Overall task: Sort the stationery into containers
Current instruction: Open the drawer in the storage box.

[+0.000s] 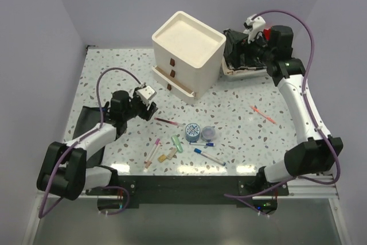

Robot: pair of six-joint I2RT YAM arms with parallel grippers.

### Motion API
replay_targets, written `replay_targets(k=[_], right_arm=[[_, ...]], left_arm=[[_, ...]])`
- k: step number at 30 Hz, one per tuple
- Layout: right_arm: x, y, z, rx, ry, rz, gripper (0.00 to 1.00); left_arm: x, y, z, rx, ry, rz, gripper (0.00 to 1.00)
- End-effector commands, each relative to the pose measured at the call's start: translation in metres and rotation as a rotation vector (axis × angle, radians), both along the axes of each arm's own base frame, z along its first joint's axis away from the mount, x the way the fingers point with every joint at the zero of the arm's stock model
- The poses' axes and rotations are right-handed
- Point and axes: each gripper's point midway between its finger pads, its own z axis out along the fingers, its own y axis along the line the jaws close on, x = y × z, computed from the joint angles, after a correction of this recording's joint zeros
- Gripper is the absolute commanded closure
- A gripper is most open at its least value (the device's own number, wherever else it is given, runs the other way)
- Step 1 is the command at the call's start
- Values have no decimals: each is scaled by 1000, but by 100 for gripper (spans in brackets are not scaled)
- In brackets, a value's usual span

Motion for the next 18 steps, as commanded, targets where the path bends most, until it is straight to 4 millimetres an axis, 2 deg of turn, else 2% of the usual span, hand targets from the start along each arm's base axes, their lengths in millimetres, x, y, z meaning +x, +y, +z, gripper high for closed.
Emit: replay_targets(k=[1, 5, 6, 8, 9, 11, 12, 13, 14, 16, 18], right_arm=[[36, 30, 45, 22, -156, 67, 21], [49, 46, 30, 37, -118, 75, 22], [50, 52, 27, 34, -116, 82, 22], [54, 57, 21, 24, -115, 87, 23], [55, 63, 19, 17, -118, 92, 23], [62, 70, 13, -5, -133, 96, 23], [66, 71, 18, -8, -148, 95, 23], [70, 72, 17, -10, -148, 97, 23], [77, 75, 7, -8, -125, 92, 23], [84, 78, 8, 9, -122, 89, 24], [89, 82, 4, 33, -102, 89, 25]], left_arm=[[30, -14, 34, -61, -192, -31, 34], [42, -24, 33, -60, -224, -42, 32], [43, -26, 19, -44, -167, -42, 32], [50, -34, 24, -44, -165, -58, 32], [52, -35, 15, -30, -132, -47, 32], [60, -39, 21, -45, -121, -30, 33], [63, -40, 18, -54, -108, -22, 33], [69, -43, 23, -66, -108, -18, 33], [71, -44, 22, -74, -97, -11, 34], [79, -49, 22, -63, -98, 1, 34], [82, -50, 12, -40, -71, 5, 34]])
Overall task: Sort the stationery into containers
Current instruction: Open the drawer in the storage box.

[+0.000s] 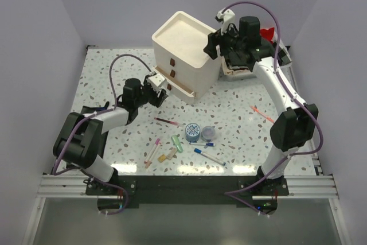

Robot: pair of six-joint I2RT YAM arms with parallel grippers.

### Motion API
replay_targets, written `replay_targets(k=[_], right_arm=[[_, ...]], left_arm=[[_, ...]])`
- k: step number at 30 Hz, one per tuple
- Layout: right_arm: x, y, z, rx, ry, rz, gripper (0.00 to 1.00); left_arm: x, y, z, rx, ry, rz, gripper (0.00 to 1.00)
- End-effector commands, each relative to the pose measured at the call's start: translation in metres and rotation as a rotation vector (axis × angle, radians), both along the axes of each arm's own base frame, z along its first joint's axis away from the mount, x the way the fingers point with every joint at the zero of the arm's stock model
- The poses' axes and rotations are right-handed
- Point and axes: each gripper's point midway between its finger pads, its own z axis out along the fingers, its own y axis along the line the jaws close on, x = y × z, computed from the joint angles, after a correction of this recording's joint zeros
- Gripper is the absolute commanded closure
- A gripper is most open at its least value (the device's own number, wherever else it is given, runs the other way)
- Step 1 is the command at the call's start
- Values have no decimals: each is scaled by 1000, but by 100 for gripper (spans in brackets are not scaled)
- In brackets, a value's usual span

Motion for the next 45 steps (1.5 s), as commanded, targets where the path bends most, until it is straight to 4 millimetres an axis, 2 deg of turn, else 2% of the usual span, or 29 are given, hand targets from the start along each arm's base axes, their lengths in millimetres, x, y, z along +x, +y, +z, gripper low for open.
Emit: replay_targets(k=[1, 3, 4, 6, 7, 10, 15, 35, 41, 42, 44, 45], right_arm=[[20, 6, 29, 57, -82, -19, 25], [22, 8, 27, 72, -72, -20, 25], [23, 8, 29, 78, -78, -21, 25], [25, 10, 28, 79, -79, -19, 25], [26, 10, 28, 79, -81, -19, 25], [26, 8, 29, 68, -92, -21, 25], [24, 7, 29, 59, -102, -19, 25], [25, 6, 23, 61, -85, -39, 25], [25, 6, 22, 68, -78, -45, 25], [26, 5, 23, 68, -81, -46, 25], [25, 5, 23, 69, -78, -48, 25], [25, 4, 24, 69, -80, -48, 25]], left_arm=[[23, -10, 13, 2, -27, 31, 34], [27, -10, 0, 22, 23, 39, 35], [37, -11, 5, 23, 19, 53, 35], [42, -12, -9, 32, 95, 77, 36], [52, -14, -1, 27, 86, 90, 37], [59, -13, -6, 19, 116, 130, 39], [60, -15, -18, 45, 128, 141, 40], [74, -25, -31, 106, 128, 225, 51], [72, -30, -31, 105, 131, 194, 66], [70, -31, -31, 103, 134, 180, 74], [68, -31, -30, 109, 139, 170, 79], [65, -31, -30, 111, 144, 156, 86]])
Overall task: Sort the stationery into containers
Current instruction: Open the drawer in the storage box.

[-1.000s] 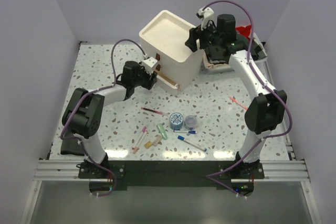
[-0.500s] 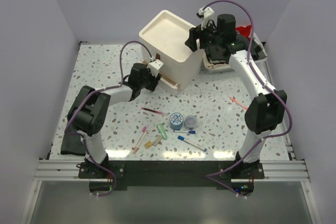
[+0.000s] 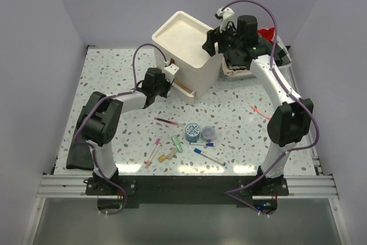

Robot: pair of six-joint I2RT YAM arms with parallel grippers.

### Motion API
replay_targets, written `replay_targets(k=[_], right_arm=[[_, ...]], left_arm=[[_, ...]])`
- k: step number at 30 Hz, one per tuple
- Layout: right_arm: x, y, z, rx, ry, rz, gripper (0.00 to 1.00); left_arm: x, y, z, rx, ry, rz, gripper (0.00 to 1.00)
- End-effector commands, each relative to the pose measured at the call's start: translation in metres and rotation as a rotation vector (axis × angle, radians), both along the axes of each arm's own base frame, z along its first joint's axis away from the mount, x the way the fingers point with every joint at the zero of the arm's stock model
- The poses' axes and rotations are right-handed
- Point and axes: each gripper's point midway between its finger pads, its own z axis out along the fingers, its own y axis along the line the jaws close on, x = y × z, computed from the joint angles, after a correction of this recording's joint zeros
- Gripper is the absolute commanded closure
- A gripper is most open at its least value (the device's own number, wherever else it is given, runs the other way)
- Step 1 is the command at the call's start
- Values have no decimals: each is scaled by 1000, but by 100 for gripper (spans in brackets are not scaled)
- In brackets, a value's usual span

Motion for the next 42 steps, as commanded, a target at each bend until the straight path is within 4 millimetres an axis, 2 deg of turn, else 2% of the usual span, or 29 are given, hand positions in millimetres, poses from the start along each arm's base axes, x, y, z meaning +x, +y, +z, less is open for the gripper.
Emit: replay_targets(k=[1, 5, 22, 26, 29, 31, 32, 35, 36, 37, 39, 40, 42], right_arm=[[1, -1, 31, 27, -79, -22, 25], [0, -2, 30, 21, -81, -22, 25], [-12, -2, 25, 17, -64, -5, 25], [-19, -5, 21, -2, -64, 0, 25], [-27, -6, 10, -47, -58, 29, 24], [-40, -9, 3, -103, -51, 69, 22], [-46, -10, 0, -124, -46, 84, 22], [-75, -17, -11, -203, -28, 156, 19], [-88, -23, -8, -238, -37, 178, 18], [-97, -24, -18, -254, -14, 196, 17], [-112, -31, -23, -291, -7, 220, 16], [-120, -33, -19, -299, -15, 222, 16], [-136, -37, -30, -328, 14, 254, 15]], left_arm=[[3, -8, 17, -16, -23, -45, 89], [-6, -1, 20, -15, -9, -53, 100], [-79, 30, 17, 31, 80, -73, 100], [-90, 37, 8, 39, 103, -59, 100], [-84, 38, 10, 37, 84, -33, 90], [-79, 42, 13, 45, 73, 0, 76], [-77, 45, 16, 50, 66, 15, 65], [-78, 60, 23, 77, 52, 82, 48], [-82, 63, 24, 83, 59, 84, 46], [-85, 65, 32, 77, 46, 88, 44], [-98, 74, 28, 95, 95, 94, 41], [-101, 75, 36, 90, 83, 96, 40], [-111, 79, 37, 95, 103, 92, 37]])
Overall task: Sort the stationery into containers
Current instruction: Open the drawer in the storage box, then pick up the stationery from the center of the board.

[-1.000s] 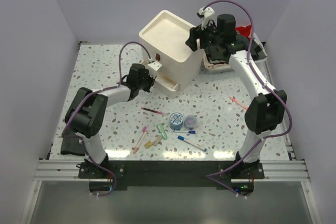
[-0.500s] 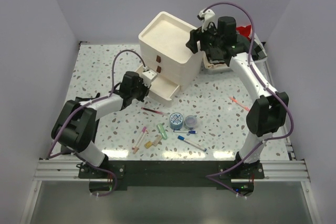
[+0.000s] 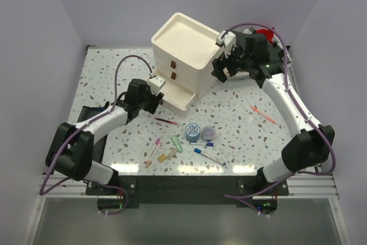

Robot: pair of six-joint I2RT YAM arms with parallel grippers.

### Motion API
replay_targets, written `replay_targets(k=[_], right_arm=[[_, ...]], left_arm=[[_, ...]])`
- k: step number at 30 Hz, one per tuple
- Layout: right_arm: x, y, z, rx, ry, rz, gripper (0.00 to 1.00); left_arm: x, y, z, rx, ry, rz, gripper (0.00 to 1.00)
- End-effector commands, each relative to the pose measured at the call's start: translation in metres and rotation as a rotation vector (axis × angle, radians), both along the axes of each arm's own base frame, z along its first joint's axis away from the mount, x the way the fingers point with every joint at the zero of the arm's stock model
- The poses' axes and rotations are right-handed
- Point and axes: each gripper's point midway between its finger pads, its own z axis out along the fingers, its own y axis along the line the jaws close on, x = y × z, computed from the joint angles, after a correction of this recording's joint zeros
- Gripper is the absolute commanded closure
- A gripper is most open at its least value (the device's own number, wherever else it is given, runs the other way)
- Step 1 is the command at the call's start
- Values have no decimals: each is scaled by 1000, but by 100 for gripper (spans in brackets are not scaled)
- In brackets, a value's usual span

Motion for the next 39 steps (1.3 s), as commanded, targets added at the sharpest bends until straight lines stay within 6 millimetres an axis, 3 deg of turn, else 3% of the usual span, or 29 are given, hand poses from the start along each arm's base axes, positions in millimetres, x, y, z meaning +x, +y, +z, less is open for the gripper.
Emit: replay_targets(k=[1, 5, 7, 9, 10, 11, 12, 13, 14, 15, 16, 17, 18, 20, 21, 22, 27, 31, 35, 39], right_arm=[[-46, -9, -9, -95, 22, 103, 14], [-75, -15, -29, -172, 59, 169, 14], [-93, -17, -43, -233, 90, 224, 15], [-115, -6, -46, -289, 70, 321, 16], [-123, 0, -52, -307, 66, 357, 16], [-131, 9, -51, -319, 48, 399, 16], [-148, 29, -55, -350, 28, 507, 16], [-155, 40, -55, -367, 18, 551, 16], [-161, 52, -57, -381, 12, 593, 17], [-172, 72, -67, -401, 17, 674, 17], [-176, 84, -66, -402, 6, 715, 19], [-180, 94, -70, -412, 3, 751, 20], [-187, 112, -86, -445, 10, 825, 23], [-189, 131, -96, -475, -5, 882, 27], [-194, 146, -101, -483, -25, 930, 29], [-195, 156, -117, -506, -4, 962, 31], [-222, 198, -155, -544, -17, 1112, 38], [-236, 216, -176, -567, -3, 1189, 44], [-248, 218, -203, -637, 15, 1258, 49], [-255, 213, -217, -691, 35, 1290, 52]], left_arm=[[-17, 15, 22, -1, -13, 26, 35], [-32, 19, 21, -1, -20, -44, 32], [-44, 9, 26, -16, -19, -173, 31], [-55, 7, 29, -22, -7, -253, 30], [-56, 14, 36, -28, -29, -229, 24], [-51, 31, 38, -37, -34, -162, 2], [-50, 42, 40, -65, -29, -105, 0], [-48, 55, 44, -78, -38, -52, 0], [-41, 81, 47, -85, -39, 42, 0], [-39, 92, 47, -101, -29, 85, 0], [-32, 117, 48, -117, -28, 171, 0], [-28, 127, 48, -134, -30, 210, 0], [-22, 138, 52, -176, -36, 282, 0], [-10, 173, 53, -252, -26, 414, 0], [-7, 180, 53, -303, -10, 461, 0], [0, 193, 54, -323, -4, 495, 0], [10, 213, 77, -340, -92, 539, 0], [4, 216, 81, -309, -122, 549, 0], [-3, 215, 78, -299, -120, 542, 0], [-9, 212, 73, -290, -112, 532, 0]])
